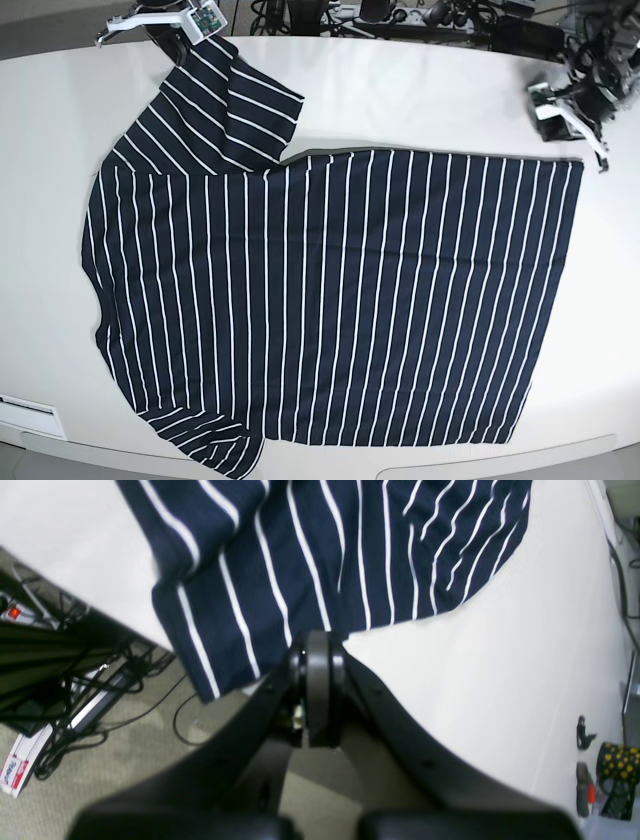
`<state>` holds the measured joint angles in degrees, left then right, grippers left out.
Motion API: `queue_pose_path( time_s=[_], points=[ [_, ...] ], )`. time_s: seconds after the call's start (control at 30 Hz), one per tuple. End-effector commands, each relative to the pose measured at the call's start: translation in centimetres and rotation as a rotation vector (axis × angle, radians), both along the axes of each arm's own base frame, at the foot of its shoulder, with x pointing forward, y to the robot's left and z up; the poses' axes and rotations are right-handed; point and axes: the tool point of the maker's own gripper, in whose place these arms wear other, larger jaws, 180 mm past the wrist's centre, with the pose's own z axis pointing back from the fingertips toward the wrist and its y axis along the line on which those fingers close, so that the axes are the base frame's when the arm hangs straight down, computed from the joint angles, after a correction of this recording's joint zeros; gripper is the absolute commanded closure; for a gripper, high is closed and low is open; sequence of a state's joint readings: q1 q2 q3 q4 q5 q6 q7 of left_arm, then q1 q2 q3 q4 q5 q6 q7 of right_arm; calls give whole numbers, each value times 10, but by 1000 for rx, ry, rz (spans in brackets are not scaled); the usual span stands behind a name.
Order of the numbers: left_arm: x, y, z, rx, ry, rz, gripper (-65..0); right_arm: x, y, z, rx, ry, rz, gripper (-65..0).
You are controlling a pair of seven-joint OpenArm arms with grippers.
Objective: Fold the T-shirt properly
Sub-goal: 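Lower the left gripper onto the shirt's side edge and grasp it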
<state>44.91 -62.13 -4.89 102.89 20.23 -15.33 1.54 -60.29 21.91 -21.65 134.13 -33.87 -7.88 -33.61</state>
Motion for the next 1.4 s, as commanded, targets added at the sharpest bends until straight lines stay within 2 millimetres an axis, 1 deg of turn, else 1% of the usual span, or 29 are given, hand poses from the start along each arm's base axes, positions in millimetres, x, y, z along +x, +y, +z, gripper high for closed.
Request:
queue_pose_path(
  time_s=[0.0,0.07,0.1,0.13,0.2,0.23,0.27,0.5,0.63,0.77,0.9,1.0,1.17,1.23,1.37],
  points=[
    [13,9,8,24,-17,-32,0,2,2,7,9,-26,8,0],
    [19,22,10,41,13,-62,0,3,2,7,11,-29,10,0],
    [21,27,11,47,34,-76,-37,3,2,7,11,-29,10,0],
    [22,29,13,48,53,-92,-100,3,2,7,11,-29,10,0],
    [27,30,18,47,68,-114,-255,3,2,7,11,-29,10,0],
    [30,30,21,44,67,-113,-315,3,2,7,11,-29,10,0],
    [32,30,23,36,69,-109,-350,3,2,7,11,-29,10,0],
    [39,40,35,99,112,-161,-356,3,3,8,13,-31,12,0],
    [41,42,39,122,127,-194,-356,1,7,6,20,-15,39,0],
    [31,42,31,153,155,-246,-356,-2,14,3,77,4,32,0],
    [17,40,17,161,159,-279,-356,-4,17,1,84,21,51,0],
    [17,41,13,179,107,-301,-356,-4,17,1,84,21,50,0],
    [23,52,12,194,98,-274,-356,-4,17,1,87,23,49,0],
    [22,53,10,184,104,-272,-356,-4,17,1,87,23,49,0],
    [22,47,2,149,97,-258,-356,-4,17,1,87,23,49,0]
  ],
)
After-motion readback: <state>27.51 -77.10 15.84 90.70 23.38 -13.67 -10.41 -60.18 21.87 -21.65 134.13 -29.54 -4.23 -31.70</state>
